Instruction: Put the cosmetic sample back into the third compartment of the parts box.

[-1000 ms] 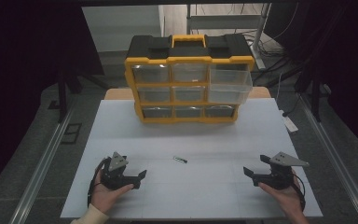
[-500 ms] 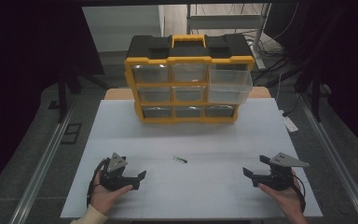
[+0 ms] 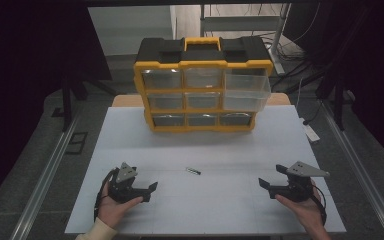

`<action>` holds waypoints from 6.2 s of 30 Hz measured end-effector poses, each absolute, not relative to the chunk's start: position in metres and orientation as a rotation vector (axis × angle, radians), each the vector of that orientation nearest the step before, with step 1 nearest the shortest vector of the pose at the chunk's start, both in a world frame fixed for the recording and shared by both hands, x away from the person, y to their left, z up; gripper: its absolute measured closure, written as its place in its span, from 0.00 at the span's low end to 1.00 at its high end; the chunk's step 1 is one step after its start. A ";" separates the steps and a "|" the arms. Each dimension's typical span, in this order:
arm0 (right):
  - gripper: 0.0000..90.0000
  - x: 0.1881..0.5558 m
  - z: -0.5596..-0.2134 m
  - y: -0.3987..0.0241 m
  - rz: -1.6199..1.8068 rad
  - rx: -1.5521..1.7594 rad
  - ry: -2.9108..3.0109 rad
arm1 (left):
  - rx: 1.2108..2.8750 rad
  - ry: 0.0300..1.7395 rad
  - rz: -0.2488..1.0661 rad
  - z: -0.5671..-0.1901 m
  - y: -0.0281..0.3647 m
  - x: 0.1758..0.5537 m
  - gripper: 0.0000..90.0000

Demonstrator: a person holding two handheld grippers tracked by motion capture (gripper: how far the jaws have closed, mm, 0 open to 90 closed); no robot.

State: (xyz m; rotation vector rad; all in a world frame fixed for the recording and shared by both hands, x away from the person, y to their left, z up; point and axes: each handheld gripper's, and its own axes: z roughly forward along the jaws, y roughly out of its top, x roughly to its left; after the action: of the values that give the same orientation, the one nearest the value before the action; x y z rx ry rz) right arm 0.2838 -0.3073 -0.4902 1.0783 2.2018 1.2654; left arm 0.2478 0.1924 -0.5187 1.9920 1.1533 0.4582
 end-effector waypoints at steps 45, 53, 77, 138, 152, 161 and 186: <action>0.19 0.301 -0.462 -0.261 1.277 0.948 2.278 | 2.006 1.142 0.457 -0.519 0.190 0.250 0.07; 0.19 0.306 -0.460 -0.248 1.281 0.923 2.302 | 2.008 1.136 0.457 -0.518 0.189 0.250 0.08; 0.19 0.317 -0.457 -0.216 1.257 0.847 2.346 | 2.013 1.132 0.452 -0.518 0.188 0.251 0.08; 0.20 0.345 -0.468 -0.148 1.190 0.743 2.534 | 2.029 1.114 0.443 -0.518 0.184 0.250 0.08; 0.20 0.352 -0.471 -0.130 1.170 0.719 2.585 | 2.027 1.109 0.438 -0.518 0.184 0.250 0.08; 0.21 0.359 -0.477 -0.110 1.121 0.684 2.643 | 2.022 1.108 0.434 -0.518 0.184 0.250 0.08; 0.38 0.373 -0.518 -0.070 0.837 0.584 2.818 | 2.022 1.110 0.432 -0.518 0.186 0.250 0.08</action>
State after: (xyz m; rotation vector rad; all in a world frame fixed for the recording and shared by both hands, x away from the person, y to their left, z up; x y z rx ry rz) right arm 0.3732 -0.0704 -0.5177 0.5844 2.8183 0.8370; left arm 0.2495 0.1858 -0.5178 2.0218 1.1099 0.4316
